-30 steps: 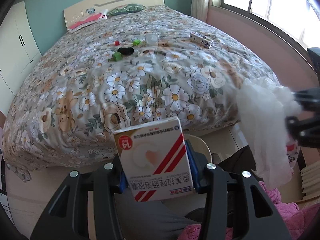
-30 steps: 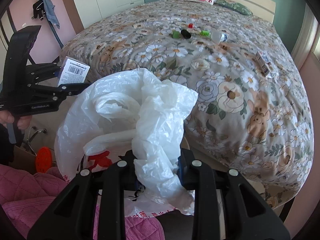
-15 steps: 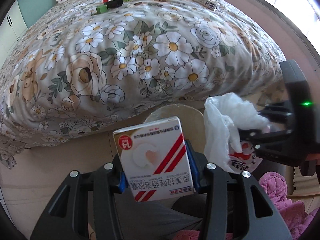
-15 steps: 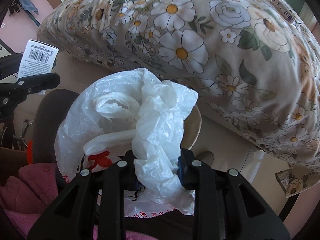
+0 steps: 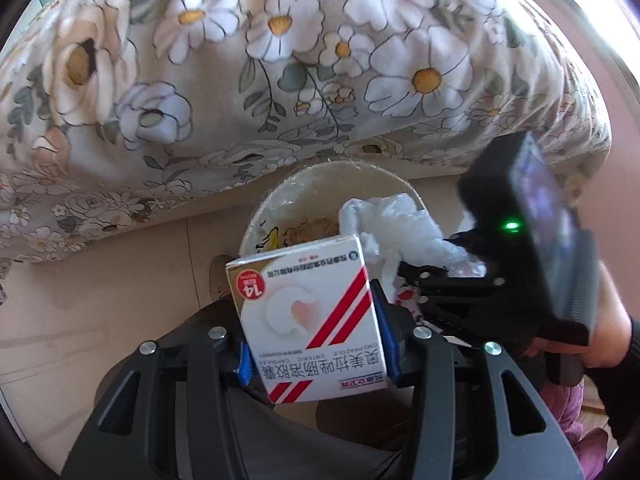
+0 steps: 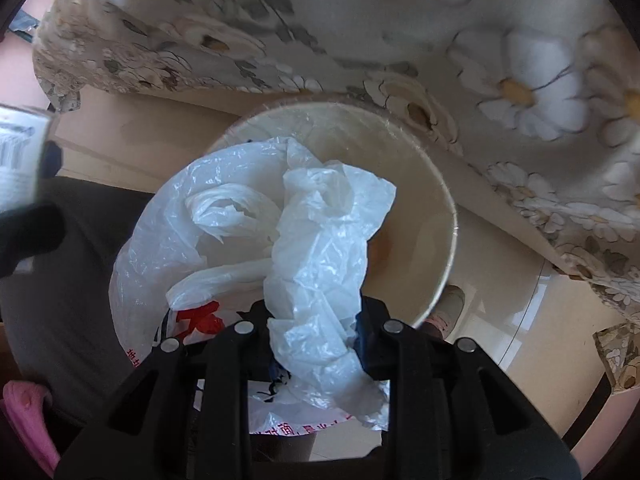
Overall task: Collect trash
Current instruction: 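Lower the plastic bag into the wastebasket and open the right tool, then open the left tool to drop the medicine box into the wastebasket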
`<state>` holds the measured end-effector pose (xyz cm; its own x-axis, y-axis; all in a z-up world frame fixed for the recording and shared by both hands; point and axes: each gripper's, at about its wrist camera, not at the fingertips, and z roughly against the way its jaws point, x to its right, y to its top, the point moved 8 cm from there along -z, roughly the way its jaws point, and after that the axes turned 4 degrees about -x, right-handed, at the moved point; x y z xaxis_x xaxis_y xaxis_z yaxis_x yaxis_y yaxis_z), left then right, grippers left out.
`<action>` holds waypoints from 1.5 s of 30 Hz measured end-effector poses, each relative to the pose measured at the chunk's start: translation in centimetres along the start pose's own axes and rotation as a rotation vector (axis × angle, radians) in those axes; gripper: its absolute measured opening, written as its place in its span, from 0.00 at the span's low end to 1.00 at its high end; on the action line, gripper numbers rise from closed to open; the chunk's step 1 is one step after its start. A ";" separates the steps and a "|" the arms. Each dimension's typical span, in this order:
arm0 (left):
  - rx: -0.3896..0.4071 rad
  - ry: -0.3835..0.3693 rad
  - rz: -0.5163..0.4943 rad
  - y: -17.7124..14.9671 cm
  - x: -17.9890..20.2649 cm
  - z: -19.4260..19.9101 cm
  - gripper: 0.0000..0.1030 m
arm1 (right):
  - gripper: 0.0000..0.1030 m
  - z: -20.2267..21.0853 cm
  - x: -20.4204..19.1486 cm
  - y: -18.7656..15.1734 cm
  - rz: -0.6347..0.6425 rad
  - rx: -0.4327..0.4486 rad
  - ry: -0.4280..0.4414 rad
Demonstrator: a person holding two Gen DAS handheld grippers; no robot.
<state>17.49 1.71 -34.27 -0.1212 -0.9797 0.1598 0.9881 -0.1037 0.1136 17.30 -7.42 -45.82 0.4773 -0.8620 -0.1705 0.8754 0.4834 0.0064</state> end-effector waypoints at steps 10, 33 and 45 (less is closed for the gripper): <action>-0.082 -0.029 0.033 1.6 0.0 -5.2 0.48 | 0.29 -6.7 -0.1 2.3 0.024 -0.042 0.012; -0.224 -0.038 0.099 2.7 -0.3 -14.1 0.58 | 0.62 -8.9 3.0 2.1 -0.027 -0.014 0.076; -0.220 -0.019 0.108 2.6 -1.2 -13.4 0.60 | 0.62 -9.1 3.0 2.3 -0.028 -0.008 0.060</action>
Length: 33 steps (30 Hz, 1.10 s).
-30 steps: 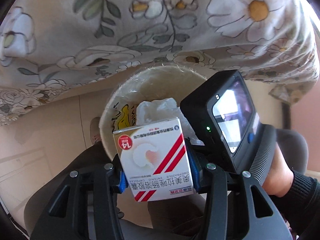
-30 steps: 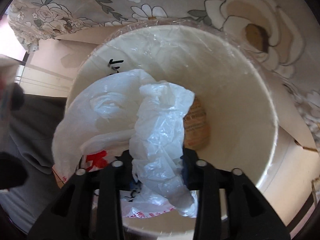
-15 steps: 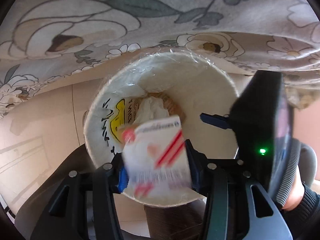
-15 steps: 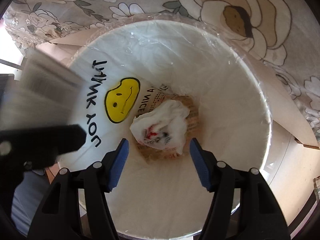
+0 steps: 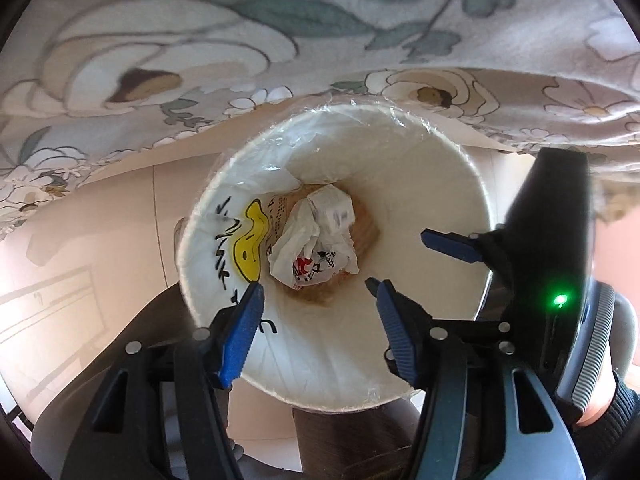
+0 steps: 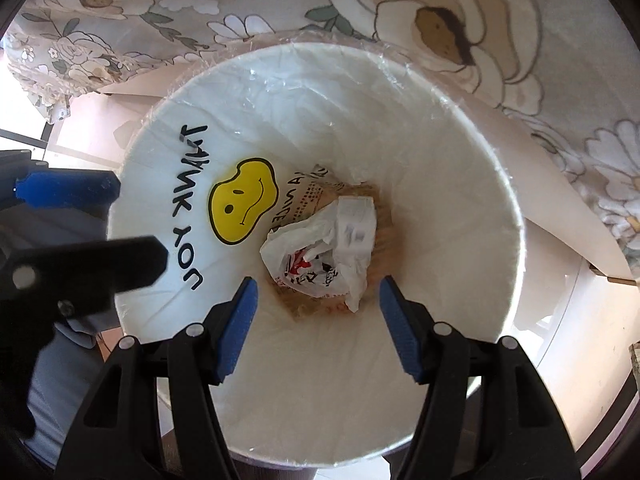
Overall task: Collect trash
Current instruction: 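Open the left tool to drop the medicine box into the wastebasket, then move both tools back over the bed toward the remaining items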
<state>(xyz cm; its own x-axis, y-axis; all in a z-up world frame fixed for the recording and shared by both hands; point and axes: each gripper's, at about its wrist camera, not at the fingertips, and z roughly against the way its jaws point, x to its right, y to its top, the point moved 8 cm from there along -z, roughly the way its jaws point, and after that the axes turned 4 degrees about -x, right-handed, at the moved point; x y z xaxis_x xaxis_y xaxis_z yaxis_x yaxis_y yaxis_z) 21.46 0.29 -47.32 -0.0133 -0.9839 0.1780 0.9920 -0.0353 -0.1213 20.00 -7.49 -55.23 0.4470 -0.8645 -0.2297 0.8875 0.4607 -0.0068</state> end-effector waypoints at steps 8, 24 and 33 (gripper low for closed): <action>0.067 0.044 0.007 -1.0 -0.2 3.2 0.65 | 0.62 3.8 -0.8 -1.4 0.050 0.023 -0.044; 0.240 0.100 -0.024 -3.7 0.4 12.2 0.84 | 0.72 13.8 -2.4 -3.5 0.083 0.181 -0.097; 0.354 0.108 -0.015 -3.9 0.5 19.5 0.85 | 0.73 22.8 -2.7 -4.4 0.132 0.286 -0.190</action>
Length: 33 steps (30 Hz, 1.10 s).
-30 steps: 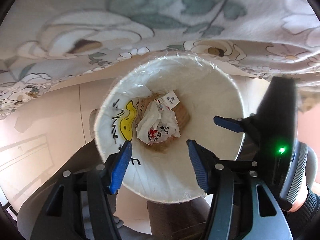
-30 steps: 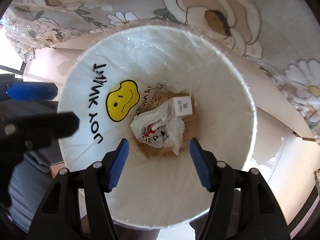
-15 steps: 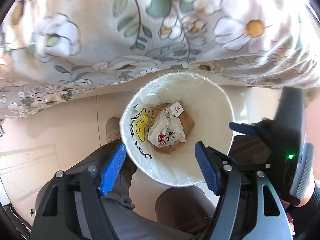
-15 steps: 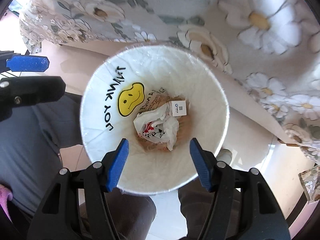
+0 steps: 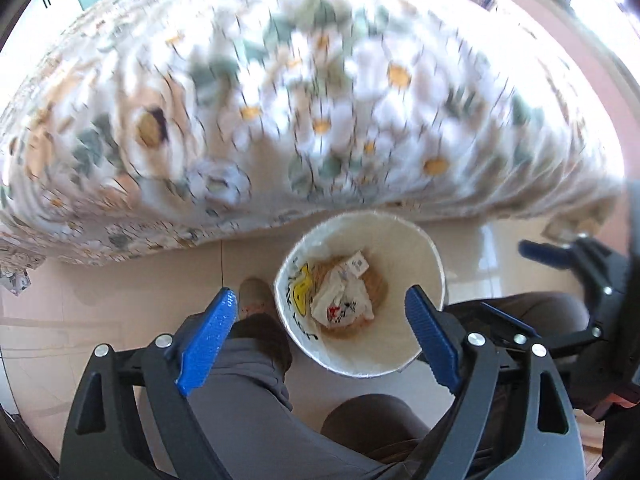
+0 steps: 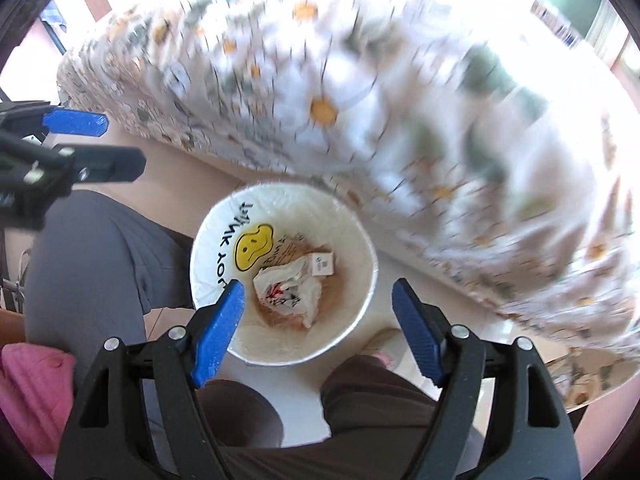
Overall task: Collect trash
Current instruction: 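Move both tools back over the bed toward the remaining items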
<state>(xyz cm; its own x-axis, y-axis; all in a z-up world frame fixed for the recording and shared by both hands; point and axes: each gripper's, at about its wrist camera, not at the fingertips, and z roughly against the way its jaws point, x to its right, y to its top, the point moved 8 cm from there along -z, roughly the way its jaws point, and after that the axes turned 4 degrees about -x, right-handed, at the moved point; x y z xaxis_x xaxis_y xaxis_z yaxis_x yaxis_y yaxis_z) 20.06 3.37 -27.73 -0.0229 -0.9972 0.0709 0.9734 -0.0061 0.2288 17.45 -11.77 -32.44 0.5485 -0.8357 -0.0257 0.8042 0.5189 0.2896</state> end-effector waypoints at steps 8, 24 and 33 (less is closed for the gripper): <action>0.106 -0.013 0.009 3.1 0.2 7.4 0.86 | 0.75 10.8 3.1 2.5 0.015 0.145 -0.082; 0.315 0.024 -0.047 9.3 1.5 20.5 0.88 | 0.80 28.7 9.8 7.5 -0.039 0.363 -0.152; 0.372 0.054 -0.088 14.0 2.1 24.5 0.88 | 0.81 34.9 13.0 11.2 -0.059 0.415 -0.211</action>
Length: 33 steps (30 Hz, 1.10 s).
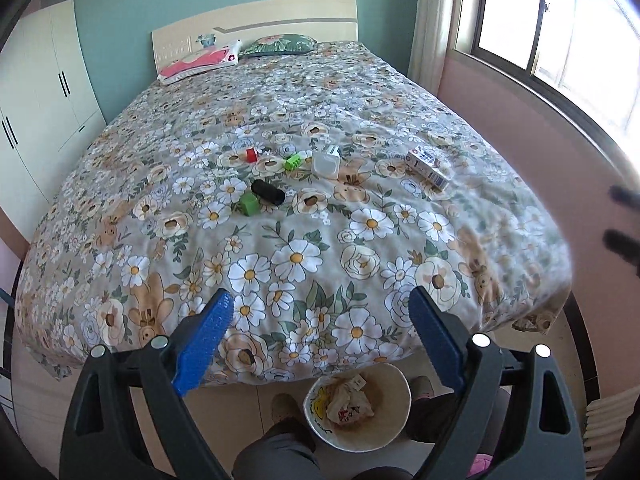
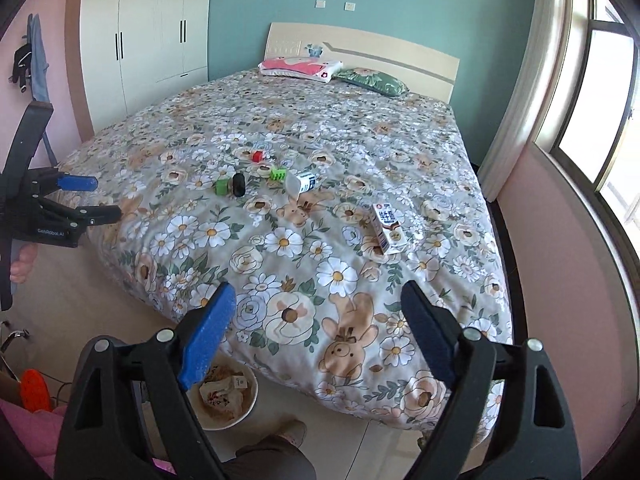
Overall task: Collect trash
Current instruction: 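Move both tools back over the bed toward the remaining items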
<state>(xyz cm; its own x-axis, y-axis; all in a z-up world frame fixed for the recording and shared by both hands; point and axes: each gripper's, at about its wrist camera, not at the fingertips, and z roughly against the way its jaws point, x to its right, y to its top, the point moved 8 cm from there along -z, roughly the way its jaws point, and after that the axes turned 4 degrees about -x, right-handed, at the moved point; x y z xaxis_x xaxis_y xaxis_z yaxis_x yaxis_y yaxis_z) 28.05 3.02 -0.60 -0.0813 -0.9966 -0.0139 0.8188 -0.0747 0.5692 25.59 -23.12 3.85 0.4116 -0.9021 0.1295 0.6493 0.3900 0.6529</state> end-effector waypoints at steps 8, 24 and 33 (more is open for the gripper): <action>0.005 0.008 0.022 5.0 0.2 -0.7 0.89 | 0.81 -0.5 3.5 4.2 -0.025 -0.003 -0.011; -0.092 0.004 0.180 12.4 -0.2 -9.2 0.88 | 0.81 -10.2 10.9 10.1 -0.054 -0.070 -0.015; -0.198 0.008 0.289 12.5 -2.5 -18.6 0.89 | 0.81 -20.9 13.7 9.0 -0.056 -0.181 -0.001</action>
<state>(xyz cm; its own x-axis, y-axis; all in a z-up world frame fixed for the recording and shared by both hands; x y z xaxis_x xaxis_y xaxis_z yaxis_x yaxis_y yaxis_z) 49.10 3.91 -8.73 0.1734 -0.9778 0.1173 0.9018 0.2056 0.3801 50.48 -28.10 -4.12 0.3709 -0.9236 0.0969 0.7758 0.3655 0.5143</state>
